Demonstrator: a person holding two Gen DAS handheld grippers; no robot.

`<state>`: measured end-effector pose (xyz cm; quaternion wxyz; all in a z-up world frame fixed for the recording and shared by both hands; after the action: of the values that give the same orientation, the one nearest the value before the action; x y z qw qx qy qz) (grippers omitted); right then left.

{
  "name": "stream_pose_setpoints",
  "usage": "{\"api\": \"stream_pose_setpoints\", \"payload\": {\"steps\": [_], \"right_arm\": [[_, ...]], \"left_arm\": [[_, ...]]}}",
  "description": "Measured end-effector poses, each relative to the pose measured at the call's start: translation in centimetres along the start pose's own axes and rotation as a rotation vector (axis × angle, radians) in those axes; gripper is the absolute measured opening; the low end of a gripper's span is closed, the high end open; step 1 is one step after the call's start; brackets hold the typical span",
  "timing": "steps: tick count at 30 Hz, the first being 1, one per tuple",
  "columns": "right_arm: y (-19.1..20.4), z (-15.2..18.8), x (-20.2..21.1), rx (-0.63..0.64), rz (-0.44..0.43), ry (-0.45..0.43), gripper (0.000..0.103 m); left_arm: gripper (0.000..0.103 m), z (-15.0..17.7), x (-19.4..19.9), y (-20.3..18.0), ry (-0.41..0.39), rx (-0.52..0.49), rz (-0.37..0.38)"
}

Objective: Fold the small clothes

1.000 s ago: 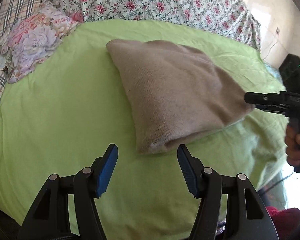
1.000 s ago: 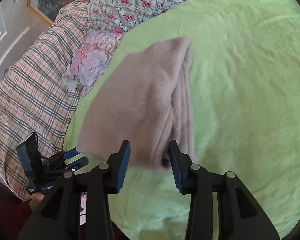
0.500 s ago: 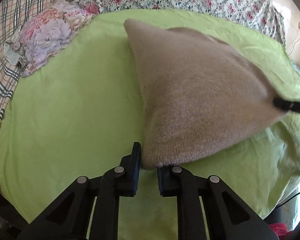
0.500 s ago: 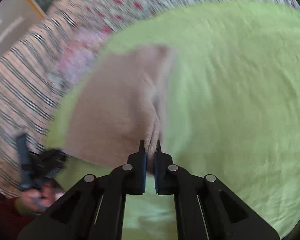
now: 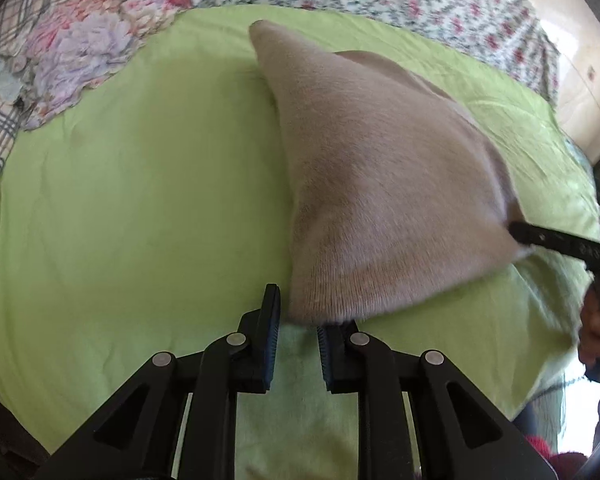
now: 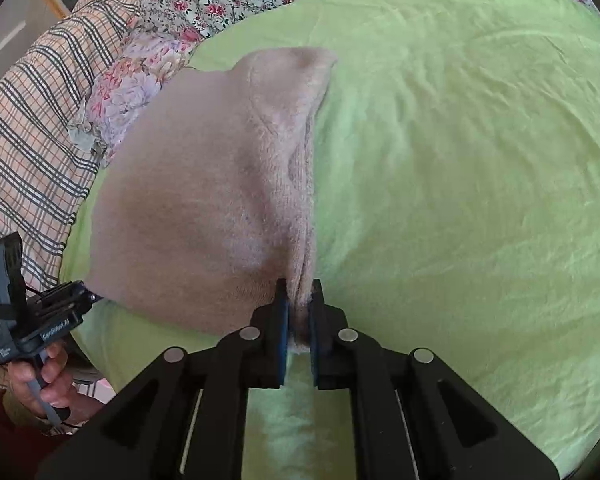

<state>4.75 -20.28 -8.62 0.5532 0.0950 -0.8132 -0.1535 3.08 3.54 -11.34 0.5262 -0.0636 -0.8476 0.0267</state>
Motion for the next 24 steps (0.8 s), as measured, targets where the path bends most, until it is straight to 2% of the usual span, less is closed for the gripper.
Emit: {"api": "stream_pose_setpoints", "payload": {"steps": [4, 8, 11, 17, 18, 20, 22, 24], "right_arm": [[0.1, 0.3, 1.3, -0.022, 0.0, 0.011, 0.015], [0.4, -0.6, 4.2, -0.029, 0.032, -0.055, 0.015], [0.8, -3.0, 5.6, -0.036, -0.007, -0.116, 0.015], [3.2, -9.5, 3.5, 0.021, -0.038, -0.129, 0.016], [3.8, -10.4, 2.9, 0.031, -0.044, -0.124, 0.018], [4.1, -12.0, 2.2, 0.047, -0.05, -0.127, 0.028], [3.2, -13.2, 1.6, 0.029, -0.046, -0.134, 0.049], [1.5, -14.8, 0.5, -0.022, -0.042, -0.136, 0.051]], "left_arm": [[0.019, 1.3, 1.9, 0.8, -0.01, -0.021, 0.059], [0.019, 0.9, 5.0, 1.4, -0.075, -0.037, 0.125], [0.02, -1.3, 6.4, 1.3, -0.128, -0.038, 0.176], [0.02, -7.4, 5.0, 0.4, -0.172, -0.034, 0.221], [0.02, -8.4, 4.6, 0.1, -0.169, -0.04, 0.226], [0.02, -9.6, 4.0, -0.3, -0.164, -0.048, 0.226], [0.02, -10.9, 3.4, -0.4, -0.158, -0.046, 0.224], [0.021, -11.7, 3.0, -0.2, -0.156, -0.037, 0.223]]}}
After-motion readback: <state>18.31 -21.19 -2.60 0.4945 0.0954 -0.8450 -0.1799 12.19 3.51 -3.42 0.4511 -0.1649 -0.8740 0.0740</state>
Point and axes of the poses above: each gripper's, at about its wrist camera, not at the fingertips, and x roughly against the way its jaws point, y to its left, z to its underside, the point moved 4 cm from there along -x, roughly the way its jaws point, and after that the axes turned 9 degrees about y, right-handed, at the moved point
